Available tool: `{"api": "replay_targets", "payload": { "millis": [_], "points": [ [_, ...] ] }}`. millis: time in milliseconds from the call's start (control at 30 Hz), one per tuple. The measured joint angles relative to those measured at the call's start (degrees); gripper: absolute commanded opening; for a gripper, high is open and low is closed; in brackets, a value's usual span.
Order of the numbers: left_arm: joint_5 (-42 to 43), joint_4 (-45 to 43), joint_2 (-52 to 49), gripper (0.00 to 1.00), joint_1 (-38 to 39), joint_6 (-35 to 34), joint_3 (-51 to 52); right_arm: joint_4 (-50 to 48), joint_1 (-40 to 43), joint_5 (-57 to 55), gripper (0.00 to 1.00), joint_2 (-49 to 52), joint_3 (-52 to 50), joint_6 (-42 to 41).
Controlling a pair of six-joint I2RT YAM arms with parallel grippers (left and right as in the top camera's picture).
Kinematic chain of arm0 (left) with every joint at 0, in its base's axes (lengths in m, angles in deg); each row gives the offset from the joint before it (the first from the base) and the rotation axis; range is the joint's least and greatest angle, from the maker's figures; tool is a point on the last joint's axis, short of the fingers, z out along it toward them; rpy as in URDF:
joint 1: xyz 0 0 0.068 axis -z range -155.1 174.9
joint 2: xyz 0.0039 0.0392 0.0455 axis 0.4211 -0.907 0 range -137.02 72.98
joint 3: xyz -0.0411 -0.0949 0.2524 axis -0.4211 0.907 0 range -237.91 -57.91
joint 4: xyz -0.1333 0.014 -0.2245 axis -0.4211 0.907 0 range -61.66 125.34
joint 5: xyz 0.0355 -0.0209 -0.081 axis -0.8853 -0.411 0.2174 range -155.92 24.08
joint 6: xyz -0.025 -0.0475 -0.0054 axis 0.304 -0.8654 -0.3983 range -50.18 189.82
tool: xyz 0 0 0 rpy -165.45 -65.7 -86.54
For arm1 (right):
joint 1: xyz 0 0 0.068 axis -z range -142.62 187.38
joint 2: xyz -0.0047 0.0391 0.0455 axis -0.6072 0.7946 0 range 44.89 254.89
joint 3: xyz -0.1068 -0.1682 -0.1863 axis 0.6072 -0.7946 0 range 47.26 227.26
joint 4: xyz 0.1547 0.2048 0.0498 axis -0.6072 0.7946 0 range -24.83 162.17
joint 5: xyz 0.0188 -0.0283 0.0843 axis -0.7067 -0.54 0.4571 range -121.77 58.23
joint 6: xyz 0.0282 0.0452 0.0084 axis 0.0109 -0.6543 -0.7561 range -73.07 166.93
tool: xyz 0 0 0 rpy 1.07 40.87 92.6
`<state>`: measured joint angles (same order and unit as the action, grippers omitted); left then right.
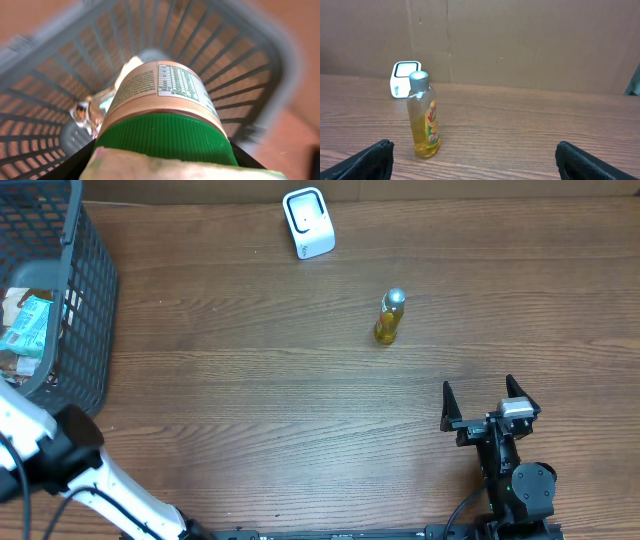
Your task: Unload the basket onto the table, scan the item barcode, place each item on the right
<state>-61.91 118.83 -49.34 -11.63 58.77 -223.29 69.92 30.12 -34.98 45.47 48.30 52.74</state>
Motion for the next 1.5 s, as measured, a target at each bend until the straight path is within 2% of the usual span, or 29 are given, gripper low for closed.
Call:
{"api": "replay_targets", "payload": {
  "millis": [167, 300, 533, 700, 833, 967, 1167, 1267, 1500],
  "points": [
    [0.57, 2.14, 9.86, 0.45, 6.67, -2.36, -1.84, 0.00, 0.00, 0.00, 1.00, 0.00, 0.00, 0.04],
    [0.74, 6.45, 10.99, 0.44, 13.07, -2.80, -1.90, 0.00, 0.00, -0.02, 1.00, 0.00, 0.00, 0.02],
    [0.85, 6.47, 10.78, 0.42, 26.84, -5.86, 2.19, 0.00, 0.00, -0.02, 1.00, 0.00, 0.00, 0.02],
    [-0.20, 6.34, 10.54, 0.45, 38.10, -10.27, 11.28, 0.02, 0.02, -0.02, 1.00, 0.00, 0.00, 0.02],
    [-1.40, 4.94, 9.29, 0.43, 44.96, -13.64, 18.25, 0.00, 0.00, 0.00, 1.00, 0.00, 0.00, 0.02],
    [-1.92, 1.81, 6.34, 0.40, 52.19, -17.92, 26.82, 0.02, 0.00, -0.02, 1.00, 0.00, 0.00, 0.02],
    [-2.49, -4.85, 1.92, 0.40, 61.44, -21.97, 36.50, -0.02, 0.00, -0.02, 1.00, 0.00, 0.00, 0.00],
    [-2.56, -7.50, -0.15, 0.40, 65.81, -26.08, 39.95, 0.00, 0.00, -0.04, 1.00, 0.00, 0.00, 0.00],
    [-2.54, -10.86, -5.03, 0.40, 71.76, -40.48, 45.83, 0.02, 0.00, -0.02, 1.00, 0.00, 0.00, 0.04]
  ]
}}
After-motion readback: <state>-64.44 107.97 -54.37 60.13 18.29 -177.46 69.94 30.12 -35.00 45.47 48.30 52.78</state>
